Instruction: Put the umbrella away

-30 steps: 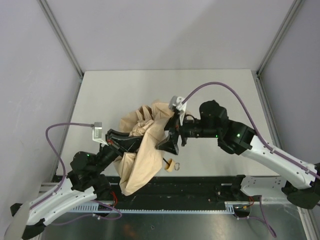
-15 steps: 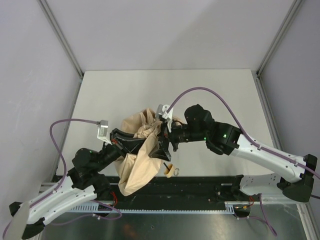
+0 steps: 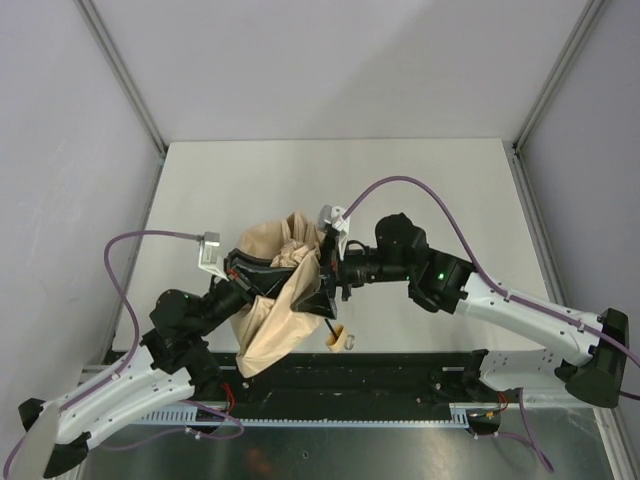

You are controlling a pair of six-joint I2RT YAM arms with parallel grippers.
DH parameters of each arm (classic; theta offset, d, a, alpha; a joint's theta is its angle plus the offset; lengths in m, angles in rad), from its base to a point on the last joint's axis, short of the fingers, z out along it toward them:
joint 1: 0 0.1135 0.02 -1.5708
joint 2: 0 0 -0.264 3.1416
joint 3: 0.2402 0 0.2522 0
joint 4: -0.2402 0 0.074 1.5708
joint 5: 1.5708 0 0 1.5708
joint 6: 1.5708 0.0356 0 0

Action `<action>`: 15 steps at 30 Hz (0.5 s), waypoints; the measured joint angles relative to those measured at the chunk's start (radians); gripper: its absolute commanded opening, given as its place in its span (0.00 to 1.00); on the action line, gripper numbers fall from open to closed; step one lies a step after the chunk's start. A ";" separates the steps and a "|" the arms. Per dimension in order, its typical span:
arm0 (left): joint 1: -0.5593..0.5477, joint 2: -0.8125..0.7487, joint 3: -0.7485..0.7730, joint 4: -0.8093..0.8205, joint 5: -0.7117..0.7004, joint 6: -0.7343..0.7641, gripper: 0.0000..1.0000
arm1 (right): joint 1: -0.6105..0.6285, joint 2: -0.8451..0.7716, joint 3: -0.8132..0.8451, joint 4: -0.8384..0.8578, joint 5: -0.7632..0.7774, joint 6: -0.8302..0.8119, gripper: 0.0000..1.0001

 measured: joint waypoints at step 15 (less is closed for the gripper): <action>0.010 0.087 0.000 0.110 -0.007 -0.032 0.00 | -0.033 0.006 -0.089 0.203 -0.049 0.093 0.89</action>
